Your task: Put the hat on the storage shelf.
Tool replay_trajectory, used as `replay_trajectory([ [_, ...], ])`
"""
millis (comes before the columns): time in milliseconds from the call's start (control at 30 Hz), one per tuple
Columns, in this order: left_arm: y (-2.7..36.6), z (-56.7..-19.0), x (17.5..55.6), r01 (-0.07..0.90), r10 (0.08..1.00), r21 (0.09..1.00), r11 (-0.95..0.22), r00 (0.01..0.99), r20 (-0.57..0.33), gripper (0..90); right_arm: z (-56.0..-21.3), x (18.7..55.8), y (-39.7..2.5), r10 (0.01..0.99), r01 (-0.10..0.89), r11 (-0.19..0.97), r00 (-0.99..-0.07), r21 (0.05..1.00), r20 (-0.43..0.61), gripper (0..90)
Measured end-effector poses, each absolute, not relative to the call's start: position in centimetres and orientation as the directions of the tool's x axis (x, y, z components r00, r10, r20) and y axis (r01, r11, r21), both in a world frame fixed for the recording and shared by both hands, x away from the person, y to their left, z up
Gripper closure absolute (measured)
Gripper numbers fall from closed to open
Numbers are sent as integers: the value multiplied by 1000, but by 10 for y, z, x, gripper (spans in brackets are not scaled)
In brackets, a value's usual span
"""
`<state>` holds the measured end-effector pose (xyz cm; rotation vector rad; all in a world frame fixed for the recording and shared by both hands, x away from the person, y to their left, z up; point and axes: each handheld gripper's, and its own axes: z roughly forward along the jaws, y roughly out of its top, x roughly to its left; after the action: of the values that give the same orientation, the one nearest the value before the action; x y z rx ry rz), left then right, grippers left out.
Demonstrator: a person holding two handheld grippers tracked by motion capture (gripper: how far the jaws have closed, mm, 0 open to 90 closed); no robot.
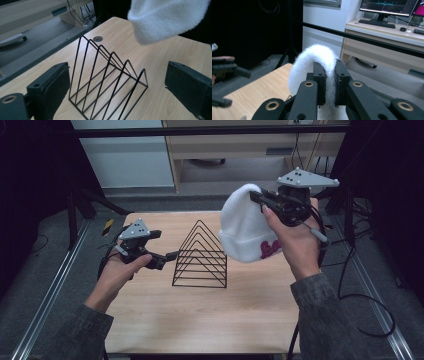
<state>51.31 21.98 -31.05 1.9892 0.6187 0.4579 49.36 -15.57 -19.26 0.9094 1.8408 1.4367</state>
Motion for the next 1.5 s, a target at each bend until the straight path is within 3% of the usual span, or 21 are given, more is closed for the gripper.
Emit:
replay_trajectory([
  [133, 219, -311, 516, 236, 602, 888, -395, 797, 56, 59, -182, 504, -145, 830, 114, 191, -550, 975, -98, 830],
  [600, 213, -307, 526, 242, 602, 887, -392, 797, 49, 130, -160, 529, -96, 791, 81, 142, -608, 986, -64, 830],
  [1000, 214, -311, 537, 257, 606, 898, -358, 795, 15, 162, -155, 523, -47, 717, 50, 156, -692, 987, -78, 828],
  [1100, 214, -316, 543, 281, 599, 892, -355, 801, -14, 256, -158, 519, -39, 696, 37, 166, -712, 985, -90, 828],
  [1200, 215, -315, 543, 257, 600, 898, -358, 800, 10, 510, -161, 515, -35, 685, 38, 177, -722, 983, -96, 828],
  [1300, 218, -312, 541, 256, 589, 904, -344, 808, -5, 707, -163, 514, -38, 689, 37, 183, -717, 982, -101, 827],
  [1500, 223, -307, 533, 262, 604, 893, -365, 797, 13, 766, -176, 519, -63, 753, 56, 236, -642, 970, -146, 822],
])
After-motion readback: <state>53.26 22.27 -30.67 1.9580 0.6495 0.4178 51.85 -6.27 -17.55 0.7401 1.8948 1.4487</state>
